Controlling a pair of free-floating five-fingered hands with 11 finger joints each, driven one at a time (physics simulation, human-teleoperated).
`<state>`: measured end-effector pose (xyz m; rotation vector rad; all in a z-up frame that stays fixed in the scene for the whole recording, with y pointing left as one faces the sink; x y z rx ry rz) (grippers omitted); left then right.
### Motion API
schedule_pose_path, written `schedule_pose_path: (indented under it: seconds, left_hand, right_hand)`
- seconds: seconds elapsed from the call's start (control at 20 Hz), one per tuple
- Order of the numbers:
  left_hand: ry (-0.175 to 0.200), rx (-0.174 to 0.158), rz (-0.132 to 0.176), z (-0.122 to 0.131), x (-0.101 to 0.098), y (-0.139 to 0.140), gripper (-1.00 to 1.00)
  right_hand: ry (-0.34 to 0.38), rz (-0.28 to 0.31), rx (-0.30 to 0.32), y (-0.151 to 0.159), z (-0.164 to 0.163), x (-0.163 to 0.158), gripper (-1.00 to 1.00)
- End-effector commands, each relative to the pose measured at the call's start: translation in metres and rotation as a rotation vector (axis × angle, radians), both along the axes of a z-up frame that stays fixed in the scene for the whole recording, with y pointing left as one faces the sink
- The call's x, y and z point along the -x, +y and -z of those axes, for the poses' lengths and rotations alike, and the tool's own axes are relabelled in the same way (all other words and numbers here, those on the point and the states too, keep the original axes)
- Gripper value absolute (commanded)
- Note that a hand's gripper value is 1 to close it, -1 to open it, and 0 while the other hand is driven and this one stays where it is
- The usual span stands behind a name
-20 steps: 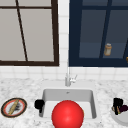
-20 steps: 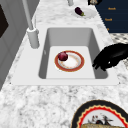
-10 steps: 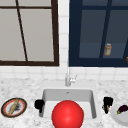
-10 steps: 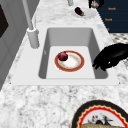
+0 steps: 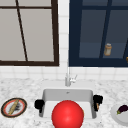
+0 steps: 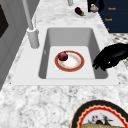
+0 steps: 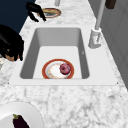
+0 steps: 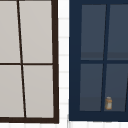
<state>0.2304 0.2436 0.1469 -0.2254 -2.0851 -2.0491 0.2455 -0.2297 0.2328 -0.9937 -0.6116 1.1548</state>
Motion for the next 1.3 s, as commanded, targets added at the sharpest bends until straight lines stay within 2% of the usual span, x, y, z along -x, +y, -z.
schedule_pose_path:
  seconds: [0.0, 0.25, 0.35, 0.6, 0.75, 0.85, 0.9, 1.0, 1.15, 1.25]
  left_hand:
    - [0.0, 0.0, 0.0, 0.0, 0.0, 0.0, 0.0]
    - [0.0, 0.0, 0.0, 0.0, 0.0, 0.0, 0.0]
    - [0.0, 0.0, 0.0, 0.0, 0.0, 0.0, 0.0]
    - [0.0, 0.0, 0.0, 0.0, 0.0, 0.0, 0.0]
    - [0.0, 0.0, 0.0, 0.0, 0.0, 0.0, 0.0]
    - [0.0, 0.0, 0.0, 0.0, 0.0, 0.0, 0.0]
    - [0.0, 0.0, 0.0, 0.0, 0.0, 0.0, 0.0]
    - [0.0, 0.0, 0.0, 0.0, 0.0, 0.0, 0.0]
    - [0.0, 0.0, 0.0, 0.0, 0.0, 0.0, 0.0]
    - [0.0, 0.0, 0.0, 0.0, 0.0, 0.0, 0.0]
  right_hand:
    - [0.011, 0.0, 0.006, 0.031, 0.0, -0.008, 1.0]
    - [-0.015, -0.006, 0.022, 0.072, 0.017, -0.013, 1.0]
    - [-0.015, -0.028, 0.052, 0.084, 0.037, -0.007, 1.0]
    - [-0.068, -0.049, 0.045, 0.114, 0.066, 0.009, 1.0]
    - [-0.086, -0.083, 0.028, 0.127, 0.084, 0.022, 1.0]
    - [-0.084, -0.12, 0.028, 0.136, 0.101, 0.018, 1.0]
    - [-0.084, -0.102, 0.037, 0.143, 0.11, 0.013, 1.0]
    - [-0.064, -0.059, 0.054, 0.154, 0.127, -0.006, 1.0]
    - [-0.033, -0.053, 0.068, 0.17, 0.154, -0.02, 1.0]
    - [0.074, -0.048, 0.117, 0.173, 0.157, -0.043, 1.0]
